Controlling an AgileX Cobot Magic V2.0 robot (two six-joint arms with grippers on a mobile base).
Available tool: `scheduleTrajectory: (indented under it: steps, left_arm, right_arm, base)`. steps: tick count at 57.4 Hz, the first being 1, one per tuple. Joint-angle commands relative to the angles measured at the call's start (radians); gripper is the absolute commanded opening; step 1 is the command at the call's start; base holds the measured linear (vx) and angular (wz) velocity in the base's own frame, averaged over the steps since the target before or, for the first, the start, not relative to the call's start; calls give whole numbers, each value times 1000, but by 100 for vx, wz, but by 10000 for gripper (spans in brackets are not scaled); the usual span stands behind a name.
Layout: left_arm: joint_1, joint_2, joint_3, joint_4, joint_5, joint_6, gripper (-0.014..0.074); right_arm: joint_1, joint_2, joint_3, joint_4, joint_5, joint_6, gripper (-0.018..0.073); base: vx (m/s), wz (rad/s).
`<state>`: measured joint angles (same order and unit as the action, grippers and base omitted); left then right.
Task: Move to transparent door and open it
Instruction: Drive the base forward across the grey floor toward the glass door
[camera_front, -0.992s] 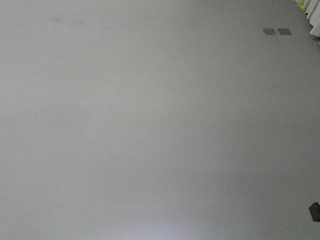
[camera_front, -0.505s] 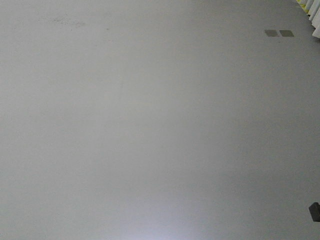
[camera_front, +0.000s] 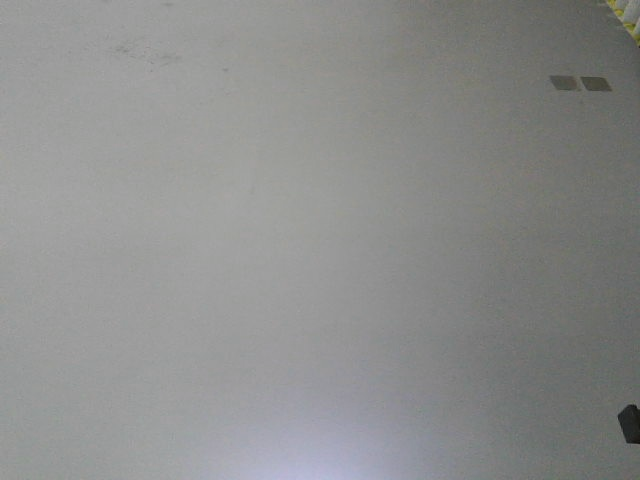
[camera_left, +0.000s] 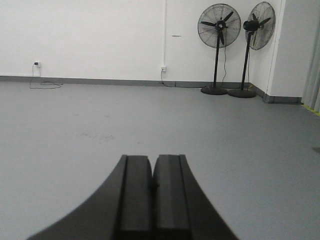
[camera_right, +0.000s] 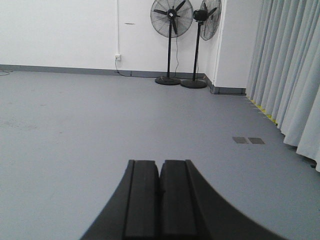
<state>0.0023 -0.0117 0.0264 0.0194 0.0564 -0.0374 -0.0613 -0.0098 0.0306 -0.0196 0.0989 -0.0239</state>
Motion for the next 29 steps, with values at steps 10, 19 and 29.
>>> scheduleTrajectory:
  steps: [10, 19, 29]
  left_arm:
    - [-4, -11, 30, -4, -78, -7, -6]
    - [-4, -11, 30, -4, -78, -7, -6]
    - [-4, -11, 30, -4, -78, -7, -6]
  right_arm:
    - [-6, -11, 13, -1, -81, -7, -5]
    - [-6, -11, 13, -1, -81, -7, -5]
    - [-6, -11, 13, -1, -81, -7, -5]
  base:
    - [30, 3]
    - [35, 1]
    - [42, 5]
